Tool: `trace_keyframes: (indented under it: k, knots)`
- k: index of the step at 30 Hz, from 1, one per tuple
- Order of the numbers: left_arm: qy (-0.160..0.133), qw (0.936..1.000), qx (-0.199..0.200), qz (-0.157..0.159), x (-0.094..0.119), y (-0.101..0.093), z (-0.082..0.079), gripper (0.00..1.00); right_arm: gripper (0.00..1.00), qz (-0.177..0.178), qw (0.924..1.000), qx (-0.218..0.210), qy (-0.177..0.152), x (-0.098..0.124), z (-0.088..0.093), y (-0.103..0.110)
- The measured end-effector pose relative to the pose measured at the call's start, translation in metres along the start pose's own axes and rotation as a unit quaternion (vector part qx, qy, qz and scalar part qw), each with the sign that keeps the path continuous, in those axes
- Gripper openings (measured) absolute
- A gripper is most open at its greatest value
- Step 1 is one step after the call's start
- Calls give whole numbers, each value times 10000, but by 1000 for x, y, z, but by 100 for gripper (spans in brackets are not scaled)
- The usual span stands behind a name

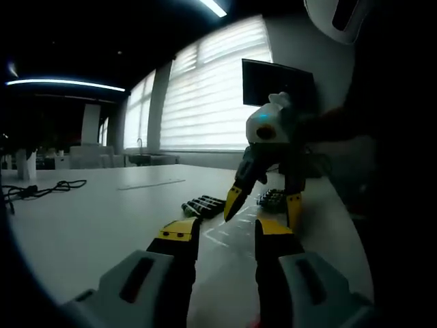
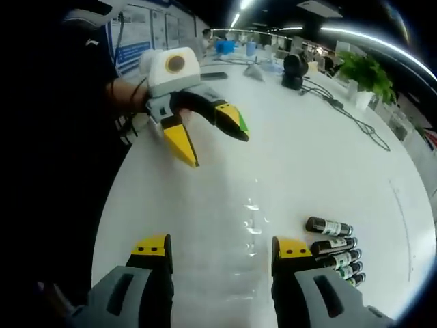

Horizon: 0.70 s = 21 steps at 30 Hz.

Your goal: Grip medicine bottles put into box

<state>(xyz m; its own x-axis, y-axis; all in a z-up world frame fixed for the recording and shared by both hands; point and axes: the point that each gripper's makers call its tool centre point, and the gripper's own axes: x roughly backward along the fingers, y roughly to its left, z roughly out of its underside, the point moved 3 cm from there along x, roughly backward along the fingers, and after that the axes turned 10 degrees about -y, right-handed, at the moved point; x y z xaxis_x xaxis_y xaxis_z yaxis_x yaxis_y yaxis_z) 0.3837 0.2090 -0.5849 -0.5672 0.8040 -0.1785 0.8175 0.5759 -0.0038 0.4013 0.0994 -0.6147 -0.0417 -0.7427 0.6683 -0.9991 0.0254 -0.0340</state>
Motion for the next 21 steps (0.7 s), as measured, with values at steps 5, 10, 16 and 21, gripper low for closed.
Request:
trace_keyframes:
  k: [5, 10, 16, 21]
  knots:
    - [11, 10000, -12, 0, 0, 0, 1, 25, 54, 9, 10000, -5, 60, 5, 5, -10]
    - [34, 10000, -31, 7, 0, 0, 2, 25, 54, -8, 9999, 123, 35, 9, 1, -11]
    - [39, 10000, -37, 42, -1, -1, 2, 25, 56, 332, 9986, -42, -405, 25, -18, -10]
    - [51, 9998, -18, 188, -2, -6, 2, 25, 55, 908, 9903, -485, -938, 40, -25, -14]
